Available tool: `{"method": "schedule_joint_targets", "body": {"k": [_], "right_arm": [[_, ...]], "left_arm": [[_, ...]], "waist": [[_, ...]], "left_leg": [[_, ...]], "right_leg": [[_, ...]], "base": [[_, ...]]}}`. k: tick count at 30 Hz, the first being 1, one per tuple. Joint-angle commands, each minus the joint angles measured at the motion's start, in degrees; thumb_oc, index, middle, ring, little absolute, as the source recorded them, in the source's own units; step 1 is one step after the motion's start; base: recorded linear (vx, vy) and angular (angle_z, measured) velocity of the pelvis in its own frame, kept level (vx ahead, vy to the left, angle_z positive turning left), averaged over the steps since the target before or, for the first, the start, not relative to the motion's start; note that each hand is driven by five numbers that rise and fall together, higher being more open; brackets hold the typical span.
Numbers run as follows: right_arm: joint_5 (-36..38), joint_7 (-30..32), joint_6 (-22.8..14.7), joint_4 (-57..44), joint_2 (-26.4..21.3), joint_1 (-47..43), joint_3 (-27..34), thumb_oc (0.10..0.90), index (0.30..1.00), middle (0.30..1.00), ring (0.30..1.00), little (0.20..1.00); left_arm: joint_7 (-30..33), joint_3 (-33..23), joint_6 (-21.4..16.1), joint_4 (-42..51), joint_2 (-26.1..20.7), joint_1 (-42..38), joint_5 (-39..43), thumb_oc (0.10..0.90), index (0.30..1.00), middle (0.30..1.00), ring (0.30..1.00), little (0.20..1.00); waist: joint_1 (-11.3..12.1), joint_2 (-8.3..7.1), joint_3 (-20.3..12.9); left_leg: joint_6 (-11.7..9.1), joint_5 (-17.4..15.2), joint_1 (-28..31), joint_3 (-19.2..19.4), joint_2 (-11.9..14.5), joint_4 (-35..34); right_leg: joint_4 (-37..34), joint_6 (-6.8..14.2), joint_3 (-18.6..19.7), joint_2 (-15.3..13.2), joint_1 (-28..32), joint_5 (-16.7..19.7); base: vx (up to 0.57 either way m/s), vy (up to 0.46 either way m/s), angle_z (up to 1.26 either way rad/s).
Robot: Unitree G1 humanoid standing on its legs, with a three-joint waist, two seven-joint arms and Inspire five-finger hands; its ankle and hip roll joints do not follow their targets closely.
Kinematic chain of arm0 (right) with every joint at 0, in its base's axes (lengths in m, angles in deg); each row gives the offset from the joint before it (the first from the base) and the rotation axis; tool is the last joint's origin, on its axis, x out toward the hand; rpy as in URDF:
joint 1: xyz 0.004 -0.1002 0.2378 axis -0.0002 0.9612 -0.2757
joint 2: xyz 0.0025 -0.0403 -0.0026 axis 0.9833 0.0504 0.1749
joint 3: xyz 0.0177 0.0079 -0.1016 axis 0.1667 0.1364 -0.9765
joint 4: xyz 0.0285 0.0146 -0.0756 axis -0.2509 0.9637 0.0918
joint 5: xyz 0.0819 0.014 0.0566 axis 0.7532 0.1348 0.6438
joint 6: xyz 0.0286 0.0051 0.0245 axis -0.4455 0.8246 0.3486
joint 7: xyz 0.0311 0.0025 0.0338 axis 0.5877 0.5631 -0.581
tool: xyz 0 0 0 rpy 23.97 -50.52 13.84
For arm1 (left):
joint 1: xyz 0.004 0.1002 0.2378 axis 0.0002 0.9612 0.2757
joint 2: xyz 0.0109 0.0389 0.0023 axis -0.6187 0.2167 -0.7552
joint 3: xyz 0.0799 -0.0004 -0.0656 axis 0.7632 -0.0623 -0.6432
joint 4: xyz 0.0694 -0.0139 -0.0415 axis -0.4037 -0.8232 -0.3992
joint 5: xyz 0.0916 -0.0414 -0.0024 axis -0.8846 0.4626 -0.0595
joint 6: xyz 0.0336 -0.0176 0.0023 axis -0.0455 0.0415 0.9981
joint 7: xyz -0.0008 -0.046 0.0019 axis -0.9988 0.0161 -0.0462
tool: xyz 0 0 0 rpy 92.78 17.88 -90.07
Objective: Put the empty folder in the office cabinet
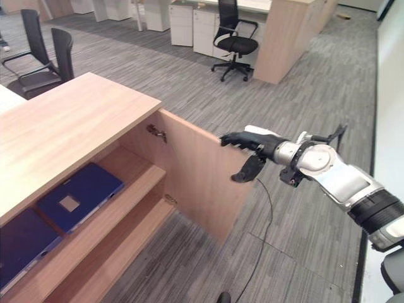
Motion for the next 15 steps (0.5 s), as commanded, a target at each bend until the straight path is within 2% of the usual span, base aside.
{"method": "schedule_joint_targets", "body": {"k": [1,5,10,14,15], "right_arm": [[8.2,-8.9,-5.8,-2.4,9.1,-2.4,-3.3,0.800,0.900,0.900,0.900,0.900],[9.1,-7.2,-6.8,0.4,10.3,-0.4,0.0,0.800,0.900,0.900,0.900,0.900],[8.9,-6.2,-6.6,2.5,12.7,1.3,2.3,0.800,0.900,0.900,0.900,0.900],[11.7,-6.0,-6.3,3.0,14.9,3.1,4.4,0.800,0.900,0.900,0.900,0.900],[15.9,-5.6,-5.5,2.0,19.8,6.3,6.9,0.800,0.900,0.900,0.900,0.900]], "left_arm": [[-0.6,1.5,-1.6,0.6,-1.1,-1.3,-2.4,0.800,0.900,0.900,0.900,0.900],[-0.5,1.8,-1.5,0.5,-1.3,-1.4,-2.2,0.800,0.900,0.900,0.900,0.900],[-0.5,1.9,-1.3,0.3,-1.4,-1.9,-2.2,0.800,0.900,0.900,0.900,0.900],[-0.2,1.9,-1.3,-0.1,-1.3,-1.9,-2.2,0.800,0.900,0.900,0.900,0.900],[0.2,2.0,-1.4,-0.6,-0.7,-1.6,-2.6,0.800,0.900,0.900,0.900,0.900]], "waist": [[4.7,-2.07,-1.8],[4.8,-2.11,-1.8],[5.0,-2.00,-1.8],[5.1,-1.88,-1.8],[5.2,-1.64,-1.5]], "left_leg": [[-3.4,-0.2,-3.1,-4.2,0.3,-0.4],[-3.3,-0.2,-3.2,-4.2,0.3,-0.4],[-3.1,-0.3,-3.3,-4.4,0.1,-0.4],[-3.0,-0.4,-3.1,-4.3,0.0,-0.4],[-2.8,-0.4,-3.0,-4.2,0.0,-0.4]], "right_leg": [[0.0,4.0,-3.2,0.3,1.7,-7.1],[0.0,4.0,-3.2,0.3,1.7,-7.1],[0.0,3.9,-3.2,0.2,1.7,-7.0],[0.0,3.9,-3.3,0.1,1.8,-6.8],[0.0,3.8,-3.4,0.1,1.9,-6.6]], "base": [[-0.01,0.004,-0.03],[0.00,0.008,0.10],[0.00,0.009,0.13],[0.00,0.000,0.00],[0.00,0.000,0.00]]}}
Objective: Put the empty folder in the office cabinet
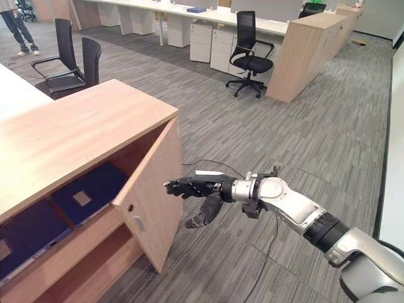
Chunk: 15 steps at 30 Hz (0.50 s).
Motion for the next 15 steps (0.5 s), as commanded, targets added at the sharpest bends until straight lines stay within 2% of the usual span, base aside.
{"method": "schedule_joint_targets", "body": {"k": [1,2,4,5,6,15], "right_arm": [[10.2,1.8,-3.2,-1.4,6.9,-1.6,9.3,0.800,0.900,0.900,0.900,0.900],[10.2,1.8,-3.2,-1.5,6.9,-1.5,9.3,0.800,0.900,0.900,0.900,0.900],[10.4,2.7,-3.4,-1.1,11.7,0.1,8.6,0.800,0.900,0.900,0.900,0.900],[10.4,2.7,-3.4,-1.1,11.7,0.1,8.6,0.800,0.900,0.900,0.900,0.900],[10.3,2.9,-3.2,-0.5,13.8,1.1,8.5,0.800,0.900,0.900,0.900,0.900],[7.4,3.3,-2.1,5.0,19.9,10.4,8.1,0.800,0.900,0.900,0.900,0.900]], "left_arm": [[0.5,1.5,-1.4,-0.6,-0.4,-2.8,-0.9,0.800,0.900,0.900,0.900,0.900],[0.5,1.5,-1.4,-0.6,-0.5,-2.7,-0.9,0.800,0.900,0.900,0.900,0.900],[0.8,1.6,-1.5,-0.2,-0.3,-2.9,-0.5,0.800,0.900,0.900,0.900,0.900],[0.8,1.6,-1.5,-0.2,-0.3,-2.9,-0.5,0.800,0.900,0.900,0.900,0.900],[1.0,1.7,-1.4,0.0,-0.3,-3.3,-0.3,0.800,0.900,0.900,0.900,0.900],[1.4,0.0,-1.3,-0.1,-0.7,-3.4,0.8,0.800,0.900,0.900,0.900,0.900]], "waist": [[1.9,-0.28,1.9],[1.9,-0.35,1.9],[2.3,-0.19,2.1],[2.2,-0.23,2.1],[2.4,-0.08,2.1],[2.7,0.20,2.5]], "left_leg": [[-2.5,-1.3,-0.7,-2.3,-0.2,-0.6],[-2.5,-1.3,-0.7,-2.3,-0.2,-0.6],[-2.4,-1.3,-0.5,-2.3,-0.2,-0.6],[-2.4,-1.3,-0.4,-2.3,-0.2,-0.6],[-2.3,-1.4,-0.4,-2.4,-0.2,-0.6],[-2.5,-1.2,0.1,-3.1,0.5,-0.6]], "right_leg": [[0.0,3.8,-2.3,0.1,3.4,-5.9],[0.0,3.8,-2.3,0.1,3.4,-5.9],[0.0,3.6,-2.2,0.2,3.5,-5.9],[0.0,3.6,-2.2,0.2,3.6,-5.9],[0.0,3.5,-2.3,0.2,3.7,-5.9],[0.2,2.8,-2.3,0.7,4.5,-6.7]], "base": [[-0.02,0.010,-0.03],[0.00,0.000,0.00],[0.00,0.000,0.00],[0.00,0.000,0.00],[-0.01,0.002,0.06],[0.01,-0.032,0.05]]}}
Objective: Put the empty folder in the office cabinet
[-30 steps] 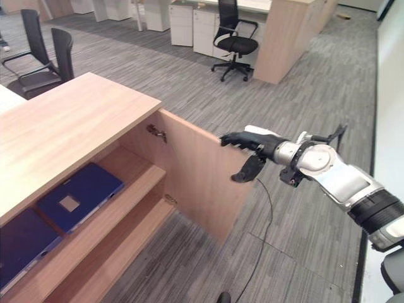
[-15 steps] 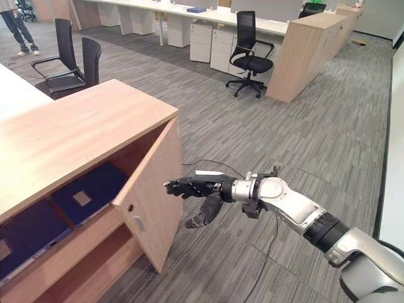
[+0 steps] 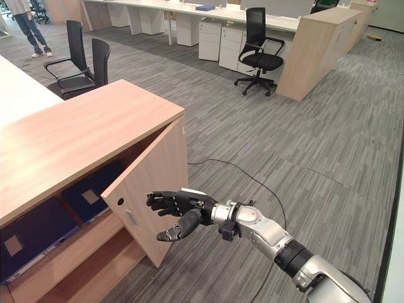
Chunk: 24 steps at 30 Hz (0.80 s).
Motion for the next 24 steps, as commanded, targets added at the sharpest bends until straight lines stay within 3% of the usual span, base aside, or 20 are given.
{"method": "schedule_joint_targets", "body": {"k": [1,6,10,13,15,16,18,19,20,21,24], "right_arm": [[0.5,0.6,-3.7,1.8,3.5,0.3,3.7,0.800,0.900,0.900,0.900,0.900],[-3.5,1.3,-4.0,4.2,3.2,7.1,4.8,0.800,0.900,0.900,0.900,0.900],[-4.2,3.0,-4.6,11.5,6.2,11.2,7.5,0.800,0.900,0.900,0.900,0.900],[-5.3,5.9,-5.2,21.0,9.7,12.5,9.6,0.800,0.900,0.900,0.900,0.900],[-7.0,7.6,-5.1,27.7,12.9,12.9,10.9,0.800,0.900,0.900,0.900,0.900],[-7.4,7.3,-5.9,26.4,13.5,13.7,11.0,0.800,0.900,0.900,0.900,0.900],[-10.3,9.5,-5.7,34.9,15.7,16.0,12.7,0.800,0.900,0.900,0.900,0.900],[-13.8,11.6,-5.5,42.7,18.0,16.6,14.8,0.800,0.900,0.900,0.900,0.900],[-16.1,12.8,-5.4,48.0,18.9,16.9,18.0,0.800,0.900,0.900,0.900,0.900],[-17.8,14.8,-6.6,55.2,20.7,17.1,21.5,0.800,0.900,0.900,0.900,0.900],[-20.6,17.6,-5.8,63.3,21.4,17.3,28.0,0.800,0.900,0.900,0.900,0.900]], "left_arm": [[1.0,-1.0,-1.4,-0.8,-1.4,-2.3,1.5,0.800,0.900,0.900,0.900,0.900],[0.9,-3.2,-1.6,-0.7,-1.3,-2.0,3.2,0.800,0.900,0.900,0.900,0.900],[1.7,-5.0,-2.0,-0.6,-1.1,-2.3,7.3,0.800,0.900,0.900,0.900,0.900],[2.2,-4.4,-2.2,-0.9,0.2,-3.8,10.5,0.800,0.900,0.900,0.900,0.900],[2.9,-3.6,-2.5,-2.3,1.5,-4.6,10.6,0.800,0.900,0.900,0.900,0.900],[3.2,-3.7,-2.5,-3.6,1.8,-4.7,10.2,0.800,0.900,0.900,0.900,0.900],[3.7,-2.4,-2.1,-4.9,3.3,-7.3,10.2,0.800,0.900,0.900,0.900,0.900],[3.6,-1.2,-1.9,-5.2,4.5,-8.8,10.5,0.800,0.900,0.900,0.900,0.900],[3.0,-1.5,-1.4,-5.4,4.3,-8.5,11.5,0.800,0.900,0.900,0.900,0.900],[3.0,-0.8,-2.3,-5.7,4.7,-8.2,11.9,0.800,0.900,0.900,0.900,0.900],[2.0,-0.2,-2.0,-4.6,5.8,-9.2,13.9,0.800,0.900,0.900,0.900,0.900]], "waist": [[1.4,-1.64,2.0],[1.9,-2.40,3.2],[3.3,-3.91,3.9],[3.8,-4.87,4.7],[3.4,-4.62,4.3],[3.2,-4.63,4.1],[1.7,-3.91,2.7],[0.8,-2.61,1.9],[0.4,-1.36,1.4],[1.0,-0.84,1.0],[2.1,0.26,0.0]], "left_leg": [[-2.8,-0.9,-0.1,-2.5,0.7,-0.5],[-3.8,0.5,-0.8,-3.2,2.6,-0.4],[-4.7,2.3,-2.9,-4.6,3.7,-0.2],[-3.4,0.1,-3.3,-0.6,3.7,5.5],[-2.6,-2.2,-2.2,3.7,3.3,8.0],[-2.5,-2.8,-1.5,5.1,3.2,8.2],[-1.9,-4.7,0.7,7.5,2.2,7.3],[-1.2,-4.6,0.9,8.0,1.2,5.5],[-0.7,-3.7,0.3,6.9,0.4,3.4],[0.4,-3.2,-0.1,4.3,-1.0,1.2],[2.2,-3.7,-1.8,0.1,-3.8,-0.2]], "right_leg": [[0.3,2.7,-1.5,1.0,3.7,-6.7],[0.4,1.9,-2.3,2.5,3.4,-8.0],[0.0,1.5,-4.1,3.6,2.8,-9.2],[0.2,0.6,-7.4,2.5,3.4,-9.7],[0.3,-0.1,-11.4,1.6,3.3,-9.9],[0.4,-0.3,-13.0,1.4,3.3,-10.2],[1.0,-1.5,-18.2,0.6,4.1,-11.1],[1.8,-1.8,-21.0,-0.2,4.4,-11.0],[2.4,-1.7,-22.9,-1.3,4.7,-10.2],[3.3,-1.3,-25.1,-2.5,5.2,-9.4],[5.5,0.1,-28.2,-5.8,5.8,-8.0]], "base": [[0.05,-0.075,0.06],[0.03,-0.131,0.09],[-0.02,-0.135,0.27],[-0.11,-0.069,0.66],[-0.14,0.003,1.13],[-0.07,0.011,1.36],[-0.09,0.087,1.66],[-0.14,0.248,2.87],[-0.15,0.324,2.83],[-0.14,0.304,2.48],[-0.13,0.324,1.65]]}}
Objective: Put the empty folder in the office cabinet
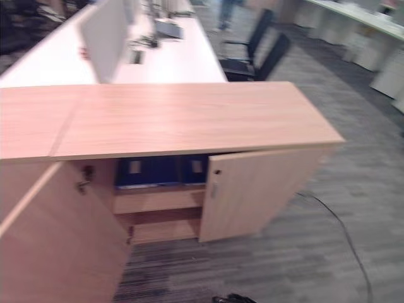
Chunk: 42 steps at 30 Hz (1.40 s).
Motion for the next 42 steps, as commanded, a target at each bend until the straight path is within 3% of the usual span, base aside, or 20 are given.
{"method": "schedule_joint_targets", "body": {"k": [1,2,3,4,6,7,8,9,14,20,28,29,34,36,38,40,42], "right_arm": [[-3.3,2.7,-0.7,-2.2,-1.8,-3.0,-1.6,0.800,0.900,0.900,0.900,0.900],[-1.1,4.6,-0.3,1.6,-3.0,-3.1,4.7,0.800,0.900,0.900,0.900,0.900],[0.8,6.9,-0.5,4.7,-4.2,-3.0,9.9,0.800,0.900,0.900,0.900,0.900],[0.8,6.9,-0.5,4.8,-4.2,-3.1,10.0,0.800,0.900,0.900,0.900,0.900],[1.6,7.8,-0.4,6.9,-4.8,-1.9,11.8,0.800,0.900,0.900,0.900,0.900],[1.6,7.8,-0.4,7.0,-4.8,-1.9,11.8,0.800,0.900,0.900,0.900,0.900],[3.0,8.2,-0.2,8.2,-5.0,-0.5,12.7,0.800,0.900,0.900,0.900,0.900],[3.8,8.4,0.0,8.6,-5.0,0.0,13.1,0.800,0.900,0.900,0.900,0.900],[4.5,8.1,0.0,8.5,-5.1,0.8,13.6,0.800,0.900,0.900,0.900,0.900],[6.2,8.5,-0.6,7.6,-4.8,1.4,13.8,0.800,0.900,0.900,0.900,0.900],[6.2,8.6,-1.0,7.7,-4.5,2.6,13.6,0.800,0.900,0.900,0.900,0.900],[6.2,8.7,-1.2,7.8,-4.5,2.7,13.2,0.800,0.900,0.900,0.900,0.900],[6.3,8.6,-0.8,8.6,-5.9,2.6,13.8,0.800,0.900,0.900,0.900,0.900],[6.3,9.3,-0.6,8.6,-7.7,2.1,14.7,0.800,0.900,0.900,0.900,0.900],[5.9,9.8,-0.1,8.6,-10.3,2.1,15.7,0.800,0.900,0.900,0.900,0.900],[4.8,9.0,0.8,8.6,-14.2,1.9,17.9,0.800,0.900,0.900,0.900,0.900],[4.3,8.5,1.0,8.5,-14.7,1.7,17.9,0.800,0.900,0.900,0.900,0.900]], "left_arm": [[-1.2,-1.6,-3.3,2.6,2.5,-2.5,3.6,0.800,0.900,0.900,0.900,0.900],[-2.4,-1.1,-2.9,3.7,3.3,-1.4,3.7,0.800,0.900,0.900,0.900,0.900],[-2.2,-0.3,-2.5,3.6,3.2,-1.9,3.8,0.800,0.900,0.900,0.900,0.900],[-2.2,-0.3,-2.4,3.6,3.3,-2.0,3.8,0.800,0.900,0.900,0.900,0.900],[-1.7,0.6,-2.4,2.4,3.2,-2.7,4.0,0.800,0.900,0.900,0.900,0.900],[-1.7,0.6,-2.5,2.4,3.2,-2.7,4.0,0.800,0.900,0.900,0.900,0.900],[-1.7,0.4,-2.3,2.0,2.5,-2.5,4.5,0.800,0.900,0.900,0.900,0.900],[-1.8,0.3,-2.2,1.9,2.4,-2.5,4.3,0.800,0.900,0.900,0.900,0.900],[-2.3,-2.5,-2.0,1.5,1.6,-0.4,5.6,0.800,0.900,0.900,0.900,0.900],[-1.6,-5.3,-1.7,-0.6,0.6,-0.4,5.9,0.800,0.900,0.900,0.900,0.900],[-1.2,-6.9,-1.6,-1.5,0.5,0.0,6.8,0.800,0.900,0.900,0.900,0.900],[-0.8,-7.9,-1.6,-1.5,0.3,0.0,8.2,0.800,0.900,0.900,0.900,0.900],[0.3,-13.2,-1.2,0.3,-2.0,-0.9,16.2,0.800,0.900,0.900,0.900,0.900],[1.7,-15.8,-1.4,2.7,-4.6,-3.1,20.8,0.800,0.900,0.900,0.900,0.900],[2.0,-18.4,-1.2,6.5,-6.7,-2.9,23.5,0.800,0.900,0.900,0.900,0.900],[3.3,-23.2,-1.3,19.1,-12.0,-1.5,25.0,0.800,0.900,0.900,0.900,0.900],[3.7,-24.4,-1.1,21.5,-13.1,-1.1,24.5,0.800,0.900,0.900,0.900,0.900]], "waist": [[-1.7,1.59,-0.7],[-0.9,2.59,-1.3],[-2.1,3.90,-1.1],[-2.2,3.91,-1.0],[-5.5,4.19,-1.0],[-5.3,4.18,-1.1],[-6.1,3.77,-0.1],[-6.1,3.41,-0.3],[-4.7,1.97,-1.7],[-3.7,1.10,-2.1],[-3.5,1.09,-1.9],[-3.1,1.29,-1.2],[-2.1,1.70,0.3],[-2.2,1.27,2.1],[-2.3,1.19,2.4],[-1.5,2.13,1.9],[-1.5,2.61,1.4]], "left_leg": [[-7.2,0.5,0.8,-5.1,4.0,-3.4],[-6.0,-0.1,0.7,-8.1,1.7,-3.6],[-5.5,-0.9,1.2,-12.4,0.1,-3.6],[-5.4,-0.9,1.3,-12.6,-0.1,-3.6],[-5.9,-1.3,1.7,-16.8,0.0,-3.6],[-6.0,-1.2,1.6,-16.6,0.1,-3.6],[-5.9,-1.4,2.8,-19.8,-0.8,-3.4],[-5.7,-1.6,2.9,-21.2,-1.6,-3.4],[-6.4,-0.5,1.9,-22.1,-0.9,-3.4],[-7.8,0.5,1.3,-22.1,1.2,-3.4],[-9.4,2.2,0.8,-22.2,3.9,-3.4],[-10.5,3.4,0.2,-22.5,5.4,-3.4],[-12.1,5.4,-1.7,-23.5,7.6,-2.7],[-13.2,6.7,-5.5,-20.9,10.0,1.6],[-13.0,5.9,-4.4,-16.9,12.3,3.2],[-13.3,3.6,-0.7,-19.4,13.3,3.2],[-13.6,3.8,0.6,-19.9,13.5,2.1]], "right_leg": [[-7.1,2.3,-1.2,5.1,-4.7,0.0],[-5.5,3.7,-3.7,2.4,-2.8,0.9],[-1.9,6.7,-2.5,-1.8,-1.6,3.1],[-1.6,6.9,-2.6,-2.1,-1.5,3.1],[-2.1,5.9,13.2,-0.4,-4.5,-0.5],[-2.0,5.7,13.4,-0.3,-4.8,-0.7],[-2.3,5.2,25.3,2.6,-6.6,-3.0],[-3.3,5.7,27.3,3.4,-6.0,-2.6],[-8.3,6.8,26.4,6.0,-3.2,-1.4],[-10.0,5.4,27.0,8.7,-2.6,-2.7],[-11.1,3.8,27.3,11.4,-2.2,-4.1],[-11.5,2.9,27.3,12.9,-2.4,-5.0],[-11.9,1.4,26.0,15.0,-2.4,-6.5],[-12.3,0.6,24.8,15.6,-2.9,-6.7],[-13.2,0.3,24.7,16.1,-2.8,-6.3],[-13.5,1.3,25.7,15.3,-3.7,-5.2],[-13.5,1.7,25.9,15.2,-4.1,-5.0]], "base": [[-0.07,0.468,1.23],[0.01,0.568,1.03],[0.06,0.413,0.97],[0.06,0.179,1.39],[0.02,-0.031,1.78],[0.08,-0.061,1.81],[0.10,-0.065,1.44],[0.10,-0.054,1.17],[0.04,-0.129,0.62],[0.00,-0.138,-0.07],[-0.01,-0.148,0.05],[-0.04,-0.216,-0.16],[-0.06,-0.149,0.09],[-0.16,-0.106,0.27],[-0.09,-0.024,0.55],[-0.04,0.117,0.04],[-0.02,0.163,-0.15]]}}
